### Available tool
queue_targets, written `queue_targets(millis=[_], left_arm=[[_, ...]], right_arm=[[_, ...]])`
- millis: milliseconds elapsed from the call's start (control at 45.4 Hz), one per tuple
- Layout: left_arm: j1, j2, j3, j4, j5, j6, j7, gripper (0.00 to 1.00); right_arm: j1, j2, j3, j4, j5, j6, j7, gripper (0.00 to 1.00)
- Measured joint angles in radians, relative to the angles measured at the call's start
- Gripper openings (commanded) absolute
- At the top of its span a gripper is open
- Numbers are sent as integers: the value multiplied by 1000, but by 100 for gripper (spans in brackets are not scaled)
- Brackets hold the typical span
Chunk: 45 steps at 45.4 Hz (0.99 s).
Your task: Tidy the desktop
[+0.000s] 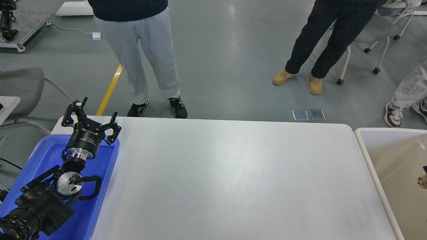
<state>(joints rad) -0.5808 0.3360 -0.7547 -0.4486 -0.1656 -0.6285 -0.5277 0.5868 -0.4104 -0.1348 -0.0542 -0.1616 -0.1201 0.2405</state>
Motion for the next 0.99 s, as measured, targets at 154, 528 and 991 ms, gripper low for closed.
queue_targets(millis=[154,528,991], left_arm=[[0,0,0,0,0,0,0,100],[0,0,0,0,0,1,0,100],[0,0,0,0,0,1,0,100]], right_arm=[[1,0,1,0,0,-6,0,99],[13,1,4,-2,0,-11,5,99],[65,3,130,9,48,168,8,99]])
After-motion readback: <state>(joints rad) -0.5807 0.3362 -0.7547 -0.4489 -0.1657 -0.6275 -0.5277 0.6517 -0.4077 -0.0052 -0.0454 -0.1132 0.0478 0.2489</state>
